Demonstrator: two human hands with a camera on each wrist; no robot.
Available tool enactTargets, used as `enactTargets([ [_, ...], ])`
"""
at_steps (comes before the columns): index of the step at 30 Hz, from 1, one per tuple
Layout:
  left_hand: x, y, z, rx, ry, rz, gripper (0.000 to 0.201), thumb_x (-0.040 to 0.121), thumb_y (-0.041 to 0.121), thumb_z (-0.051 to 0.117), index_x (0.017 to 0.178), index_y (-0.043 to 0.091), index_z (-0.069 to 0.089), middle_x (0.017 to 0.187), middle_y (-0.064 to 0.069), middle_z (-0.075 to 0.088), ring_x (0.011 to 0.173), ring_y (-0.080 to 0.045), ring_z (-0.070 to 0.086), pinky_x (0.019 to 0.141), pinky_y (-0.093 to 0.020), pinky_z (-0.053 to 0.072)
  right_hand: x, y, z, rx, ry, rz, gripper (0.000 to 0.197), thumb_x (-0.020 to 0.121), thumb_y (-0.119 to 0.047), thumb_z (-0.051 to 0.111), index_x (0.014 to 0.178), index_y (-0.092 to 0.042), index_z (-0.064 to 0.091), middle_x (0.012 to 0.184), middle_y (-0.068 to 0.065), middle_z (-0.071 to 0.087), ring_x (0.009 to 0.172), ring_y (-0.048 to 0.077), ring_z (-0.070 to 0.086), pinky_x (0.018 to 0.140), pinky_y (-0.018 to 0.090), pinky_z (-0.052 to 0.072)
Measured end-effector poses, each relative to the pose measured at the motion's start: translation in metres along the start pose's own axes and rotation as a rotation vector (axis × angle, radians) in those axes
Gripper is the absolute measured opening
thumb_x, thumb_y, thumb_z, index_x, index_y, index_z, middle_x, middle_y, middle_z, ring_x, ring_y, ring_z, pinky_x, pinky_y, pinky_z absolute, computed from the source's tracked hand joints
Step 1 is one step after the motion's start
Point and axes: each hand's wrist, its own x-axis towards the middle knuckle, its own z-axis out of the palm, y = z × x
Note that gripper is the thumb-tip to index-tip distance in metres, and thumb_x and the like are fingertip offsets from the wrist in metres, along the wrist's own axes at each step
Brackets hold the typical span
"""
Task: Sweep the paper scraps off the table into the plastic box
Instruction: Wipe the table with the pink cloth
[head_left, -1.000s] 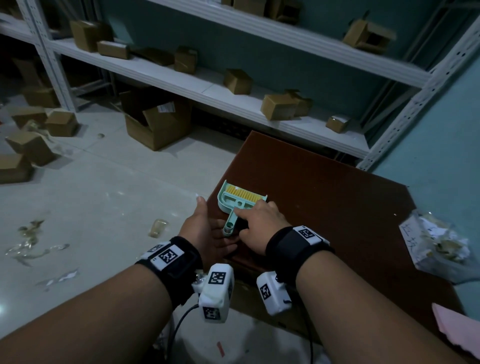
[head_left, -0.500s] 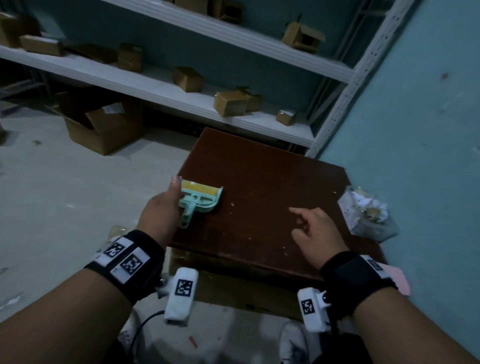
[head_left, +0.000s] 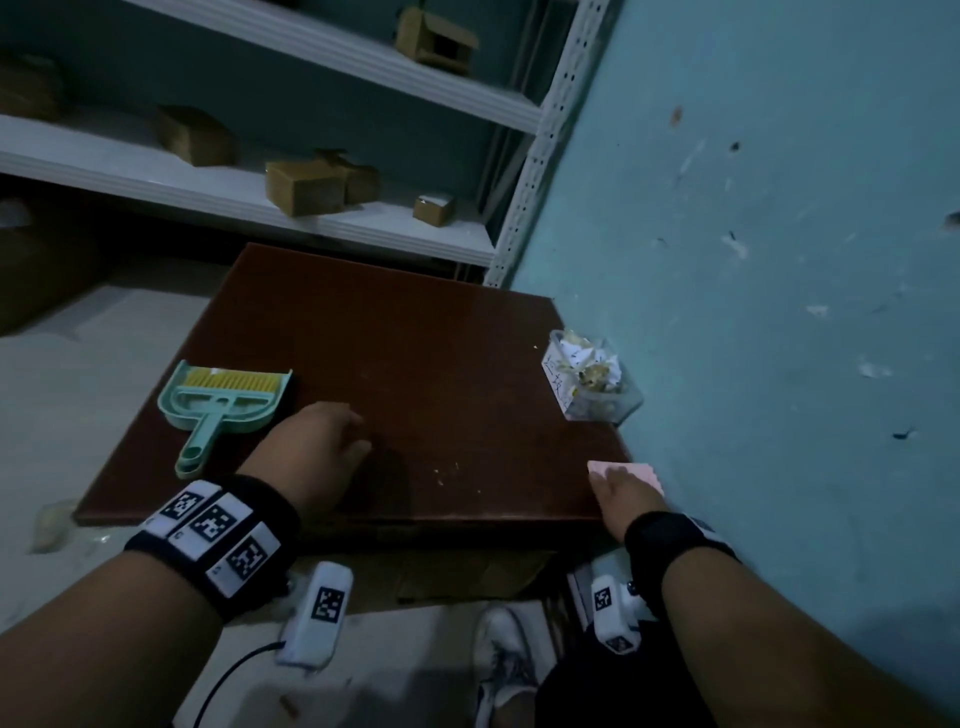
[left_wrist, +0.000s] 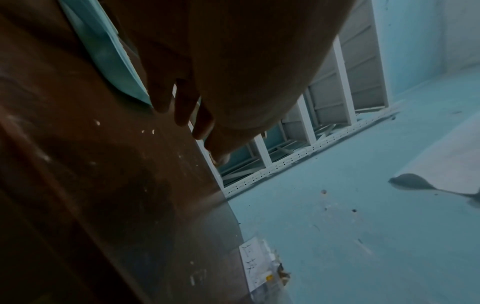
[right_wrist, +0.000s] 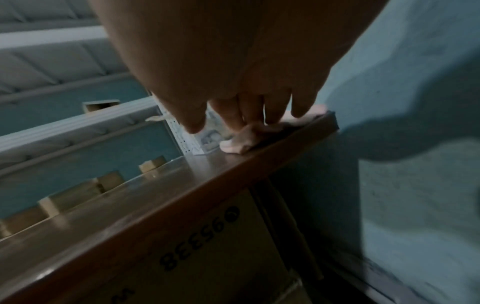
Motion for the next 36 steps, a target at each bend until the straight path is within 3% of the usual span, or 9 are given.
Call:
enactTargets([
  [2,0.005,-0.002,0.004,0.102,-0.038,-0.012,0.042,0.099,0.031,0.063,0.14,0.023,0.059,0.15,-0.002,0.052,0.132,-0.02,0.054,0.11,-0.038,0.046,0.0,-0.014,-0.001,-0.073,-0.067,-0.044,0.048,0.112,-0.034,0.025,0.147,-0.01,0.049,0.151,0.016,0.05,0.137,0.03,0.051,0.112,0.035,0.039],
  [6,0.012,-0.012,0.007,0.221,-0.113,-0.053,0.049,0.097,0.032,0.066,0.143,0.022,0.056,0.152,-0.002,0.05,0.133,-0.02,0.052,0.111,-0.036,0.045,-0.006,-0.082,0.001,-0.205,-0.214,-0.344,0.043,0.106,-0.015,0.038,0.148,-0.015,0.05,0.149,0.015,0.05,0.135,0.03,0.053,0.111,0.042,0.044],
  [12,0.017,-0.034,0.008,0.302,-0.158,-0.087,0.057,0.093,0.037,0.071,0.144,0.02,0.055,0.156,-0.002,0.045,0.139,-0.021,0.047,0.115,-0.039,0.042,-0.038,-0.173,0.023,-0.287,-0.321,-0.657,0.049,0.109,-0.017,0.037,0.157,-0.008,0.035,0.168,0.011,0.022,0.155,0.027,0.023,0.119,0.049,0.033],
  [18,0.024,-0.036,0.009,0.35,-0.179,-0.084,0.059,0.088,0.042,0.073,0.141,0.022,0.058,0.162,-0.003,0.039,0.145,-0.024,0.041,0.117,-0.043,0.04,-0.043,-0.238,0.017,-0.436,-0.478,-0.748,0.06,0.105,-0.022,0.054,0.159,-0.015,0.03,0.166,0.009,0.022,0.149,0.032,0.03,0.114,0.056,0.039],
  [21,0.028,-0.036,0.008,0.353,-0.192,-0.104,0.06,0.087,0.045,0.074,0.141,0.023,0.058,0.162,-0.003,0.038,0.144,-0.025,0.041,0.116,-0.043,0.041,-0.037,-0.237,0.01,-0.398,-0.321,-0.785,0.048,0.107,-0.03,0.048,0.153,-0.02,0.042,0.158,0.007,0.038,0.141,0.033,0.042,0.111,0.052,0.043],
  [25,0.034,-0.036,0.006,0.344,-0.213,-0.111,0.057,0.086,0.047,0.074,0.135,0.024,0.061,0.159,-0.002,0.041,0.141,-0.025,0.043,0.114,-0.043,0.043,-0.029,-0.252,-0.002,-0.527,-0.324,-0.941,0.049,0.11,-0.028,0.043,0.158,-0.018,0.035,0.17,0.01,0.015,0.155,0.03,0.017,0.121,0.046,0.028],
  [28,0.035,-0.034,0.004,0.328,-0.225,-0.119,0.049,0.085,0.046,0.074,0.129,0.026,0.064,0.148,-0.002,0.049,0.133,-0.024,0.048,0.11,-0.041,0.046,-0.019,-0.277,0.0,-0.501,-0.312,-1.073,0.046,0.112,-0.027,0.038,0.158,-0.021,0.037,0.167,0.012,0.023,0.155,0.032,0.019,0.122,0.046,0.027],
  [32,0.037,-0.034,0.0,0.311,-0.217,-0.103,0.05,0.083,0.046,0.075,0.129,0.031,0.065,0.13,0.003,0.056,0.118,-0.018,0.054,0.101,-0.037,0.051,0.0,-0.306,0.011,-0.545,-0.191,-1.226,0.048,0.113,-0.028,0.036,0.16,-0.021,0.034,0.17,0.014,0.02,0.157,0.031,0.016,0.122,0.036,0.007],
  [36,0.041,-0.034,-0.005,0.328,-0.244,-0.094,0.047,0.082,0.049,0.075,0.125,0.031,0.065,0.133,0.003,0.053,0.12,-0.019,0.052,0.102,-0.039,0.051,0.036,-0.338,0.01,-0.461,-0.192,-1.136,0.044,0.107,-0.023,0.048,0.151,-0.02,0.047,0.161,0.009,0.036,0.151,0.031,0.027,0.122,0.045,0.019],
])
